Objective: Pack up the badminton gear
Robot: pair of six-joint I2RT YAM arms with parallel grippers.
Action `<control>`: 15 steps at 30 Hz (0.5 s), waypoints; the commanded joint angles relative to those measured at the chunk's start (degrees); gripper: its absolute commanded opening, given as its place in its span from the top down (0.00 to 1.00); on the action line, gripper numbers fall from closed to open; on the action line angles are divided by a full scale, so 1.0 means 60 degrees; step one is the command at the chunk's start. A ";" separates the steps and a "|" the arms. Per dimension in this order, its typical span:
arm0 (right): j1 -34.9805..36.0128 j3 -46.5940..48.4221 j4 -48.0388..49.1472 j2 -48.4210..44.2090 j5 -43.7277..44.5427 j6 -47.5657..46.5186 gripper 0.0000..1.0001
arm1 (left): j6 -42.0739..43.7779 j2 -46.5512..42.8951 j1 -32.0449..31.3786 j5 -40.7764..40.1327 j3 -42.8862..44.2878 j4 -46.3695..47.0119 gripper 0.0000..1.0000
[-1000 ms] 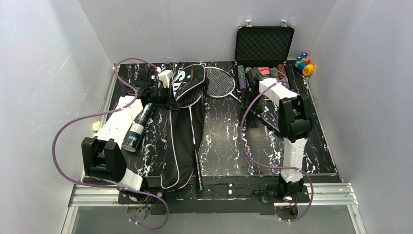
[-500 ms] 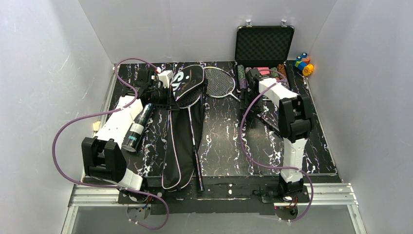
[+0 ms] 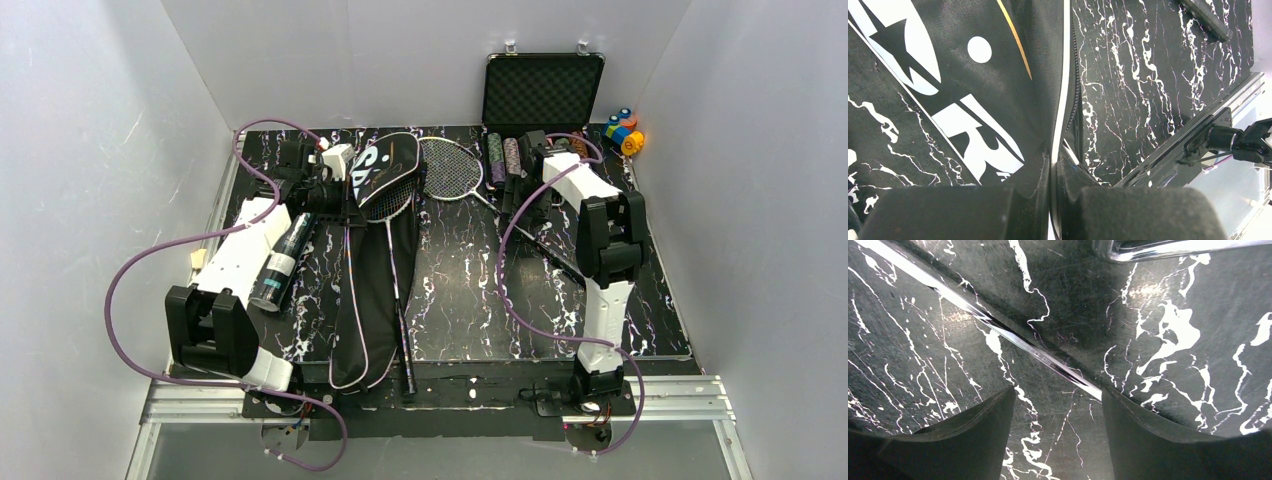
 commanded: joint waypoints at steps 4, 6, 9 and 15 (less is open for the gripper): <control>0.0037 -0.0392 -0.0012 0.0155 -0.0891 -0.0024 0.28 | 0.0087 -0.0824 0.0143 0.0403 0.0202 0.0165 1.00; 0.0036 -0.0544 0.0034 0.0090 -0.1145 -0.0019 0.28 | 0.0082 -0.0845 0.0150 0.0410 0.0238 0.0134 1.00; 0.0047 -0.0861 0.0152 -0.0050 -0.1482 0.0077 0.28 | 0.0082 -0.0864 0.0176 0.0399 0.0283 0.0111 1.00; 0.0223 -0.1913 0.0701 -0.0697 -0.2069 0.0468 0.27 | 0.0068 -0.0881 0.0205 0.0396 0.0298 0.0103 1.00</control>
